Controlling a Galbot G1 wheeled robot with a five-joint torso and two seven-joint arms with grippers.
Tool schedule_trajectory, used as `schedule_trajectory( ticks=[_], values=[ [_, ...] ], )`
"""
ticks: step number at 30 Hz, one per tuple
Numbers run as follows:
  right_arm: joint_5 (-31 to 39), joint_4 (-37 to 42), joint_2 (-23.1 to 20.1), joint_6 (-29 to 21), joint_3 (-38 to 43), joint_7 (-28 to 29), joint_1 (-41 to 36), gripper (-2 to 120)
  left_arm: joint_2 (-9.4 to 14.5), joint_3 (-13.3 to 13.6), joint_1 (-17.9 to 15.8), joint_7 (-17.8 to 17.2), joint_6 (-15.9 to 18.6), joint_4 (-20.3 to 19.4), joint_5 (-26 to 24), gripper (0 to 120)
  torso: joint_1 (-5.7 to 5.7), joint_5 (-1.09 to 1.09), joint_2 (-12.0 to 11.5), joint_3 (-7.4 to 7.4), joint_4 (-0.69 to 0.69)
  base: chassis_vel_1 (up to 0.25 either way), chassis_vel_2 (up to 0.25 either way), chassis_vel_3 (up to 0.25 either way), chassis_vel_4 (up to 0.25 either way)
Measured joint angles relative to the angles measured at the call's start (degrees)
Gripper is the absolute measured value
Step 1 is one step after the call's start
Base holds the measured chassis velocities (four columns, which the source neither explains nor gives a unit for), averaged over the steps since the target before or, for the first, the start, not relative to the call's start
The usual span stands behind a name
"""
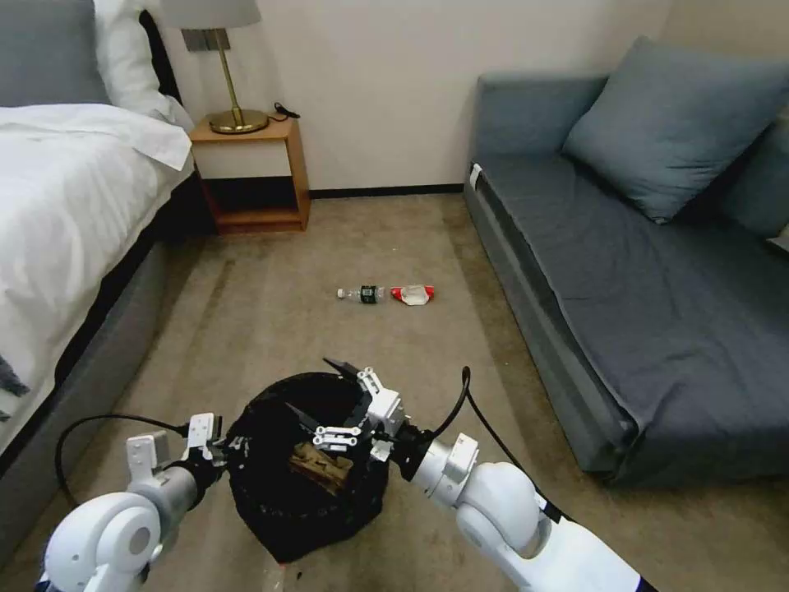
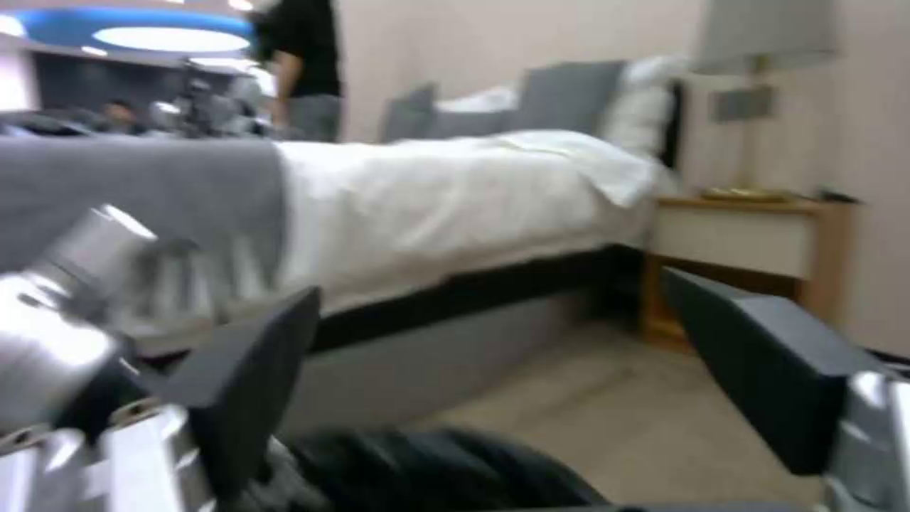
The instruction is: Pick up the trash bin, then pick up the garbage on the floor and place it into the trash bin.
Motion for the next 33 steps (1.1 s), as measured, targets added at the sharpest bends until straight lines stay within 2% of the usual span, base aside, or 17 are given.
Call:
schedule_trajectory(
  ticks=[6,7,10,16,17,26,33],
  values=[
    [-2.5,-4.2,-0.9,3.0,6.9,0.2,-4.3,100,3.4,-3.7,-2.2,-0.2,0.0,4.4,-3.6,4,0.00,0.02,0.0,0.00,-0.02,0.000,0.000,0.000,0.000],
    [-2.5,-4.2,-0.9,3.0,6.9,0.2,-4.3,100,3.4,-3.7,-2.2,-0.2,0.0,4.4,-3.6,4,0.00,0.02,0.0,0.00,-0.02,0.000,0.000,0.000,0.000],
    [-3.3,-7.1,-1.0,4.4,9.4,-0.1,-6.0,100,4.8,-5.8,-2.7,-0.2,0.0,6.6,-5.5,4,0.00,0.01,0.0,0.00,-0.01,0.000,0.000,0.000,0.000],
    [-3.3,-9.3,-0.8,5.7,10.8,-0.5,-7.4,100,5.4,-7.7,-3.2,-0.2,0.0,8.0,-6.7,4,0.00,0.01,0.0,0.00,0.00,0.000,0.000,0.000,0.000],
    [-3.3,-10.8,-0.5,7.1,11.9,-1.2,-9.1,100,5.6,-9.3,-3.2,-0.2,0.0,8.6,-7.7,4,0.00,0.02,0.0,0.00,-0.01,0.000,0.000,0.000,0.000],
    [-4.2,-13.2,-0.4,8.7,12.9,-4.6,-10.7,100,6.4,-11.2,-3.2,-0.2,0.0,9.1,-9.0,4,0.00,0.01,0.0,0.00,0.00,0.000,0.000,0.000,0.000],
    [-5.5,-15.7,-0.8,8.7,12.8,-6.6,-10.3,100,6.7,-11.5,-3.5,-0.2,0.0,9.3,-9.2,4,0.00,0.02,0.0,0.00,0.00,-0.072,0.060,0.079,-0.073]
  ],
)
